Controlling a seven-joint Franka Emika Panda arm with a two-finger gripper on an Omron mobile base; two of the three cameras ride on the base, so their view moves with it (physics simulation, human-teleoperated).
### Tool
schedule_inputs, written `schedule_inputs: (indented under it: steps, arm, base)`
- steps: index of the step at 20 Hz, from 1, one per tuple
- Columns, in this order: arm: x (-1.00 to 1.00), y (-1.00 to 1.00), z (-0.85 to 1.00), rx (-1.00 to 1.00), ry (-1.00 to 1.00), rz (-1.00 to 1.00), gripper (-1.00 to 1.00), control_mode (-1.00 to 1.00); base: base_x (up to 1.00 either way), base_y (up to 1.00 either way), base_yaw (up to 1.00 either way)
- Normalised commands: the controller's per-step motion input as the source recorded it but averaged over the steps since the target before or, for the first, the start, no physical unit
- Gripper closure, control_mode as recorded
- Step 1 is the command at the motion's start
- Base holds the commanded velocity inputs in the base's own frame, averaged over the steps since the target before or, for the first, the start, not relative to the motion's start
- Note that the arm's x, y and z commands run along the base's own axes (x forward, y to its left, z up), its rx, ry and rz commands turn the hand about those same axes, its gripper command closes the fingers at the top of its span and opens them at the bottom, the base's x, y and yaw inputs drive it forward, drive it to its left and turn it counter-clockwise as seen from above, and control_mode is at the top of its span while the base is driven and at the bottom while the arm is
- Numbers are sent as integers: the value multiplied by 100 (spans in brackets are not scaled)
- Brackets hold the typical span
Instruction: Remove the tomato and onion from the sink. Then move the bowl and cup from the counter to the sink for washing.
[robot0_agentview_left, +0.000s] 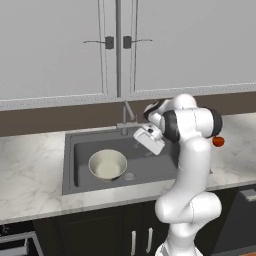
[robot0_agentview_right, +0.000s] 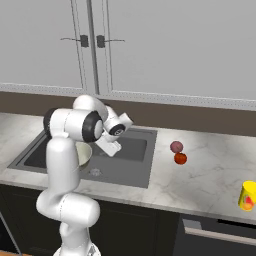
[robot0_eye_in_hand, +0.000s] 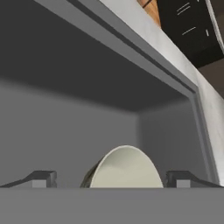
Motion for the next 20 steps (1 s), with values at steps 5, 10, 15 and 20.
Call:
schedule_inputs:
  steps: [5,10,15,20]
  arm:
    - [-17,-20,16,0,-1,0,-100,-100]
    - [-17,-20,18,0,-2,0,-100,-100]
    - [-11,-21,25,0,0,0,-100,-100]
    - [-14,-23,27,0,0,0,-100,-100]
  base:
    - [0,0,0]
    - [0,0,0]
    - [0,0,0]
    - [0,0,0]
